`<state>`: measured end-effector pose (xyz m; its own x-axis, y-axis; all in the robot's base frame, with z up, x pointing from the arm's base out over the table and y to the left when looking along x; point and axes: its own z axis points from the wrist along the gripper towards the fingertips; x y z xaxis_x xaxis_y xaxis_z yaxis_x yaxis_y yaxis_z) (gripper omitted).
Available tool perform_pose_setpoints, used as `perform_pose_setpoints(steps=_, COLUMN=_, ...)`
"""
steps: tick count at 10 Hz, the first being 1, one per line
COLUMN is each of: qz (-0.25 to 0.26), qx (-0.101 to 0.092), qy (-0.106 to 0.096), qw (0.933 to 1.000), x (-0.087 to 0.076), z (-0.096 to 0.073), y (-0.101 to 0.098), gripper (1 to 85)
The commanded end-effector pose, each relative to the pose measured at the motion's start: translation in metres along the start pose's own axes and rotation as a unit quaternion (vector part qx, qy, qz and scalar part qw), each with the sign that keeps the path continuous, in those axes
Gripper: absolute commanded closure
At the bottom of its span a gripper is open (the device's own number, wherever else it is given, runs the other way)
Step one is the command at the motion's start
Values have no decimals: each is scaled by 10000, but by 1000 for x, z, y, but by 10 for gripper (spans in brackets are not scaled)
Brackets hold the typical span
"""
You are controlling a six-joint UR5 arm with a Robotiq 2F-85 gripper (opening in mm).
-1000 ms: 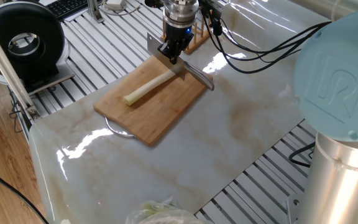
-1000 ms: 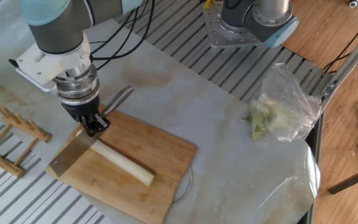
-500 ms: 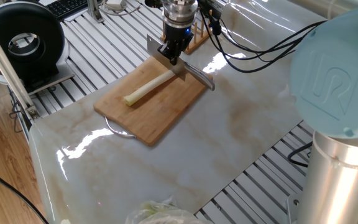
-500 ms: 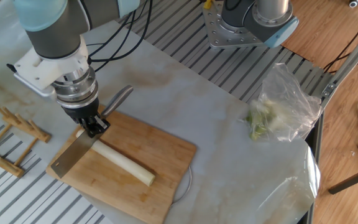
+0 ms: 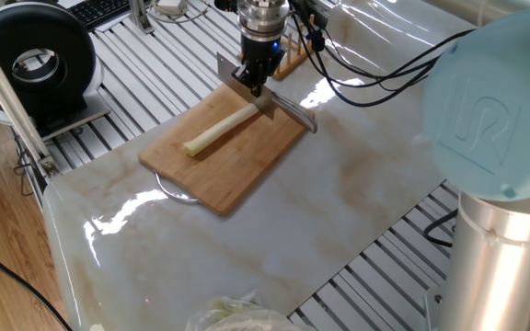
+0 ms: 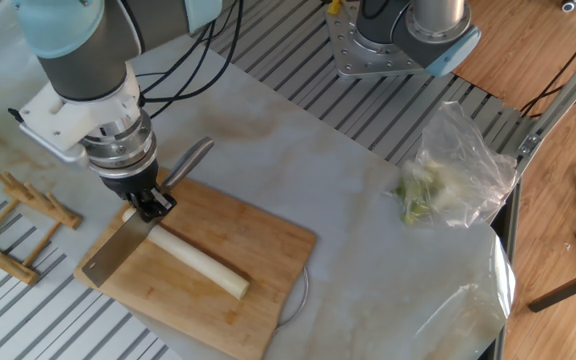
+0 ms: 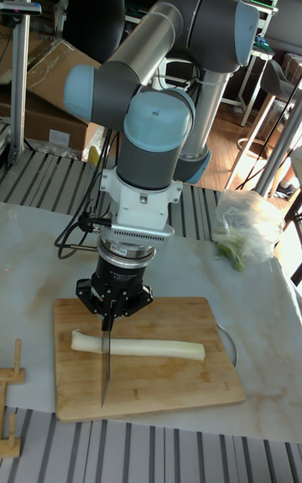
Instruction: Chop the scallions
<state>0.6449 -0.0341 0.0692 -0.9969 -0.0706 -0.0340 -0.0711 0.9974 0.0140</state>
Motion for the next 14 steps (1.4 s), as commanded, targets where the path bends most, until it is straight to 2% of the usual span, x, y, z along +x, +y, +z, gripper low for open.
perform_pose_setpoints(steps=1, qz=32, qx=-114, qy=-7, qw=9999, x=-4, z=3, y=1, gripper=843)
perform_pose_setpoints(steps=6, qz=61, qx=-51, qy=74, qw=9999, x=-5, z=1, y=2, gripper=843)
perform_pose_setpoints(steps=9, qz=61, qx=-40, qy=36, qw=10000, x=-7, z=4, y=2, gripper=843)
perform_pose_setpoints(steps=14, qz=61, qx=-10, qy=161, qw=9999, x=-3, z=6, y=3, gripper=843)
